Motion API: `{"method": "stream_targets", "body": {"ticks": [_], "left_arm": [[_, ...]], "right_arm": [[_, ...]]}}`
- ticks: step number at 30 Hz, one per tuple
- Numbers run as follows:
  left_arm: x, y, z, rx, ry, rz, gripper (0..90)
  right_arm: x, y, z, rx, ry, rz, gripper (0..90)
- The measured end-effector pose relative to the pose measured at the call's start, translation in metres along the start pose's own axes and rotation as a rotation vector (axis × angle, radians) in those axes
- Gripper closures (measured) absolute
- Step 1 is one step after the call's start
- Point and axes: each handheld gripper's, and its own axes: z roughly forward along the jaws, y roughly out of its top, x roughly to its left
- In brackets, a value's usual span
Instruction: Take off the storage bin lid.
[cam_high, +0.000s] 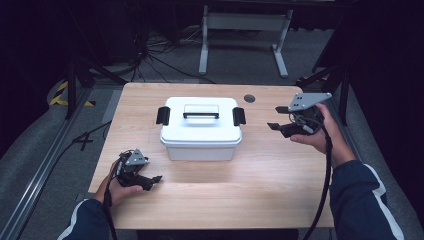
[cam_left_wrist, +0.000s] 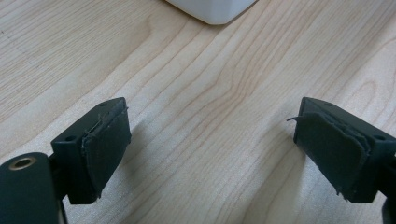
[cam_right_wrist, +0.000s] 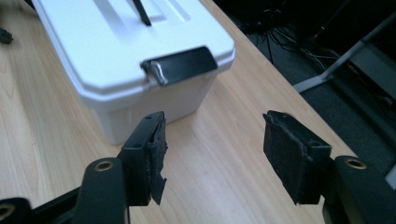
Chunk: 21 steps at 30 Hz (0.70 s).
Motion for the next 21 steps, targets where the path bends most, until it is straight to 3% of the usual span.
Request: {"method": "stream_targets", "body": {"ticks": [6, 11, 21], "left_arm": [[-0.002, -0.001, -0.001, 0.002, 0.008, -0.009, 11.6], [-0.006, -0.004, -0.003, 0.002, 0.013, -0.020, 12.0], [-0.011, -0.016, -0.015, 0.001, 0.038, -0.039, 12.1]], "right_arm": [[-0.002, 0.028, 0.007, 0.004, 0.005, -0.045, 42.7], [0.001, 0.052, 0.018, 0.031, 0.040, -0.101, 43.8], [0.008, 0.082, 0.051, 0.056, 0.101, -0.192, 48.4]]}}
